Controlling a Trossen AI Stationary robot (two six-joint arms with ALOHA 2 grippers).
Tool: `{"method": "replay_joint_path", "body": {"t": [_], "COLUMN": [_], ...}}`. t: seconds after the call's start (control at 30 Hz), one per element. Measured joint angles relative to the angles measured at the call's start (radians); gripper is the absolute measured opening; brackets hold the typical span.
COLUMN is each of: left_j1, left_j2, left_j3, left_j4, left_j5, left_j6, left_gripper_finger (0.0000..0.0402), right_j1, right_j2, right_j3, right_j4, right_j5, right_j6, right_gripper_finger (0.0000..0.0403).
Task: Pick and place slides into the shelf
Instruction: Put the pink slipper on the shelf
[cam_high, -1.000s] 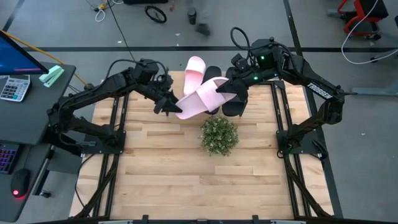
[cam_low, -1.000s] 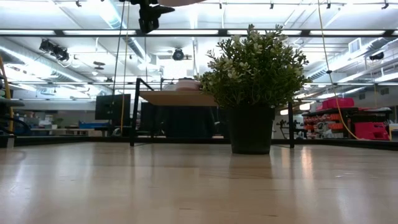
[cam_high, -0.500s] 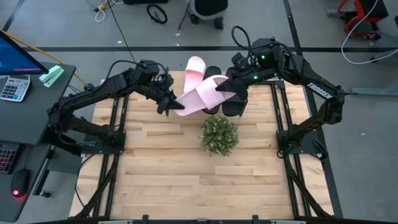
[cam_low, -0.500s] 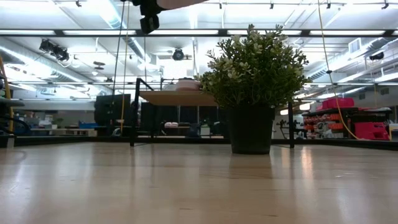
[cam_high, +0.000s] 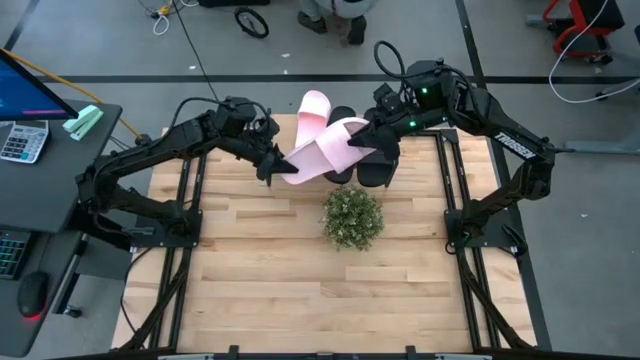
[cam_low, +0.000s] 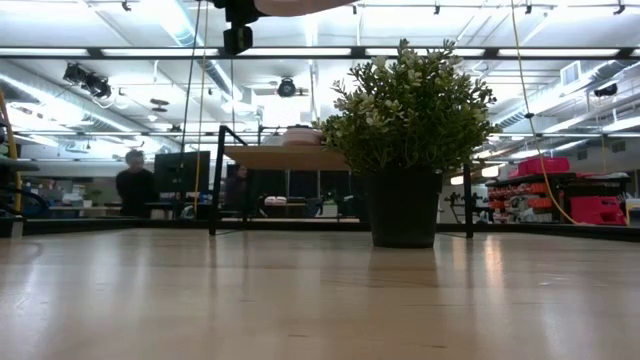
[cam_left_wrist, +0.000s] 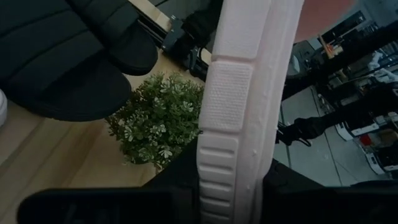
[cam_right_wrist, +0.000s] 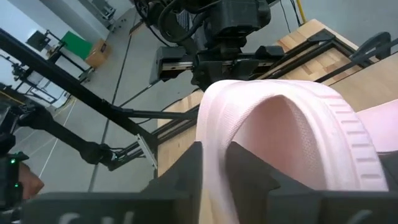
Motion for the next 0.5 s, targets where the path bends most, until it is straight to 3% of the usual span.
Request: {"method": "replay_joint_path", "body": {"t": [0.27,0.5], "left_j1": [-0.027,-0.043], "left_j2": [0.0,0.0], "left_j3": [0.0,0.0], "left_j4": [0.001,-0.003], "left_j5": [0.004,0.001], "left_j6": [-0.014,-0.055], "left_gripper_finger": [0.0076,0.0076], "right_j1": [0.0,-0.008], "right_j2": [-0.001,-0.004], "right_j3": [0.0,0.0], "right_j4": [-0.011,-0.059], "right_j5": [-0.002,0.077], "right_j6": [-0.013,-0.015], "right_gripper_finger": [0.0175,0.0251]}}
